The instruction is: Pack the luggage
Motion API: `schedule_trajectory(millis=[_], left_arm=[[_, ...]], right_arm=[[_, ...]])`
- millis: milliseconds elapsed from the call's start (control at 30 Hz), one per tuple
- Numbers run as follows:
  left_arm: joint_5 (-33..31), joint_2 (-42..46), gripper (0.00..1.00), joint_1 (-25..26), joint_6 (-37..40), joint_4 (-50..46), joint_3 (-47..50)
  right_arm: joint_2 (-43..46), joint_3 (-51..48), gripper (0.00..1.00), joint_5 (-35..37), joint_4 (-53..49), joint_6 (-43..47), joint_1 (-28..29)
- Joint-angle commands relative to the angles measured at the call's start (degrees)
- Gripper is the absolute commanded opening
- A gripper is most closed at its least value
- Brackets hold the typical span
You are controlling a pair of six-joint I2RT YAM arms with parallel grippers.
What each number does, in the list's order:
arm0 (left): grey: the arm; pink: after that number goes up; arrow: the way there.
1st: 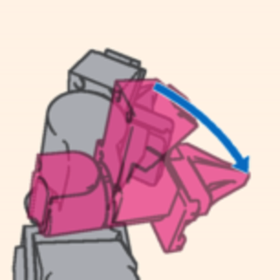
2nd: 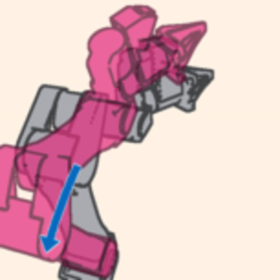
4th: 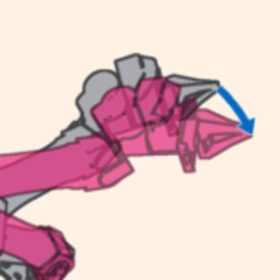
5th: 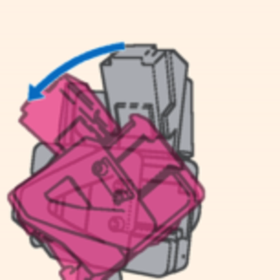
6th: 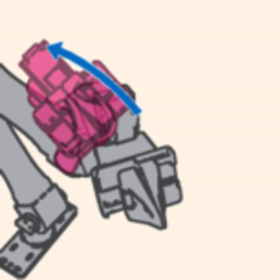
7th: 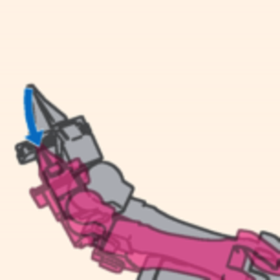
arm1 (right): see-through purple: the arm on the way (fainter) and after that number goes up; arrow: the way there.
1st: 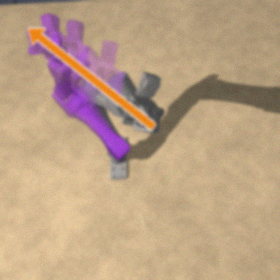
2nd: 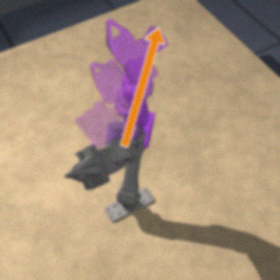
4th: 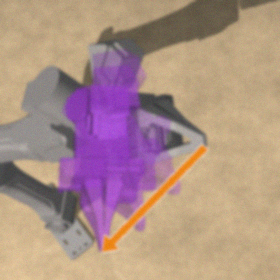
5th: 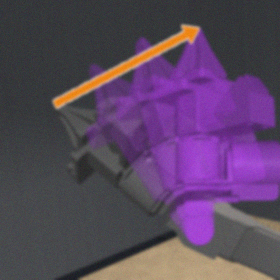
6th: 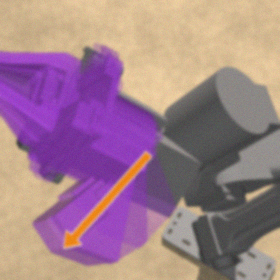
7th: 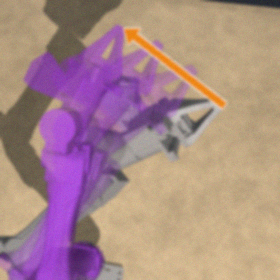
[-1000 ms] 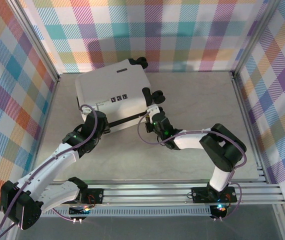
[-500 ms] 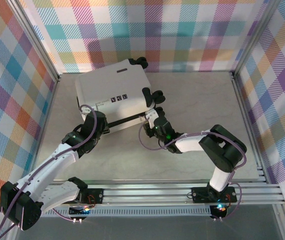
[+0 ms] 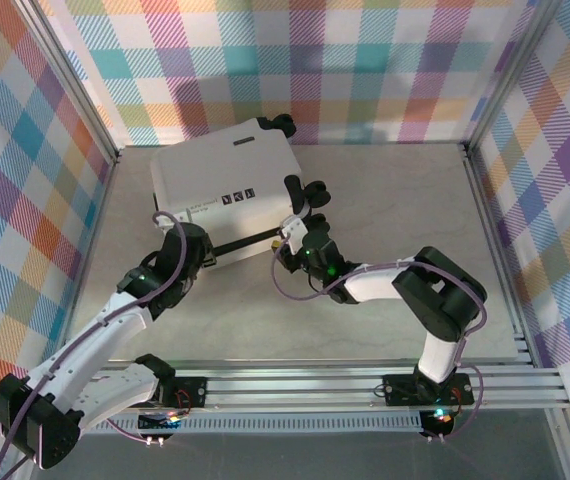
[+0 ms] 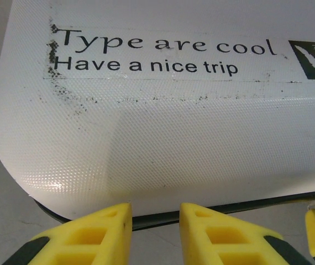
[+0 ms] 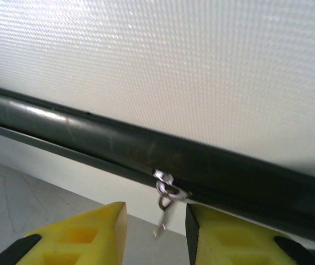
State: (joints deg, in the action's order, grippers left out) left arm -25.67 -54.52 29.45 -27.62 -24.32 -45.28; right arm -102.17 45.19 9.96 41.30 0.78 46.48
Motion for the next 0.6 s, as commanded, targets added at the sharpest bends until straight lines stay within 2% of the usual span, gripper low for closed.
schedule_trajectory(millis=[0,233,400,567], left_arm=[[-0.87,1.89,0.29,-0.62,0.46,-2.20,1.29],[-0.34,3.88,0.29,-0.62,0.37,-2.83,1.63],[-0.43,4.77,0.29,-0.62,0.41,-3.46,1.77],[-0.61,5.38,0.29,-0.62,0.37,-3.98,1.66]], right_arm=[[-1.23,2.21,0.33,-3.95,2.16,0.14,-0.56],[-3.36,4.55,0.18,-0.91,1.01,-1.96,-0.76],[-4.53,4.91,0.12,-0.35,2.26,-3.82,-1.30],[-4.88,4.43,0.00,0.81,4.17,-4.29,-1.48]])
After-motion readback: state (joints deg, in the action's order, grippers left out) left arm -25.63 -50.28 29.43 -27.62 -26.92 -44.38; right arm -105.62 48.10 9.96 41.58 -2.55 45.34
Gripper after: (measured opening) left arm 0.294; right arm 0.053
